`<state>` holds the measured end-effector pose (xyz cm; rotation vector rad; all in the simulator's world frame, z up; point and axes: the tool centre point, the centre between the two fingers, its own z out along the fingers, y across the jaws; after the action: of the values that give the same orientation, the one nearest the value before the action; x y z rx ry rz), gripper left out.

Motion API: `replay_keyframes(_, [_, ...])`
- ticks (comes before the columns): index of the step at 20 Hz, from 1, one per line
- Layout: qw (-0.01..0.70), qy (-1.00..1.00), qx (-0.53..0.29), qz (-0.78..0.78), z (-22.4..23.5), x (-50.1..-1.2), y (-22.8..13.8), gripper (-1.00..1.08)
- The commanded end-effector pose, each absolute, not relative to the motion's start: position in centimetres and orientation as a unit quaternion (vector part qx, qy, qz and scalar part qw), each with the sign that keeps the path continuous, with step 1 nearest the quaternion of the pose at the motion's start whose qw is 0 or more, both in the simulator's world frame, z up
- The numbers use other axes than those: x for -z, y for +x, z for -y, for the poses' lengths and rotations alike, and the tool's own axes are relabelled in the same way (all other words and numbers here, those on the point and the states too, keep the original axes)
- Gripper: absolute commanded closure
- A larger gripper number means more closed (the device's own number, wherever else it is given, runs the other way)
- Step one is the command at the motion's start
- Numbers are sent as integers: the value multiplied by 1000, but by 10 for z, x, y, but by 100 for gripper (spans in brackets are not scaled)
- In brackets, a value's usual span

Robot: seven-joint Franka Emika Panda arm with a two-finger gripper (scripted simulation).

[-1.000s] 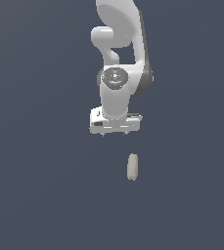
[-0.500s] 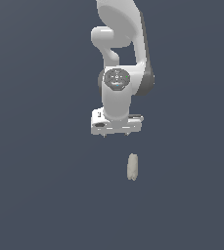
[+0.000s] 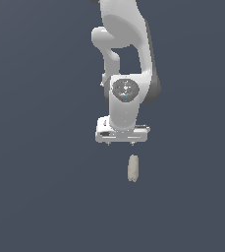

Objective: Pick up the object and move it to a goal position.

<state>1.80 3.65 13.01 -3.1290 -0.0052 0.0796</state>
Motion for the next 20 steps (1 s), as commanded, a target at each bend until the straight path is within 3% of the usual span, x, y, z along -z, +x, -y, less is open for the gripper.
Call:
replay_keyframes(1, [5,-1000,-22,-11,-45,-124,30,-92])
replay_keyframes(10, [1,-998,-8,-62,-79,-100,71,-92])
replay_keyframes(20, [0,-996,0,-87,-97,-86,88,-92])
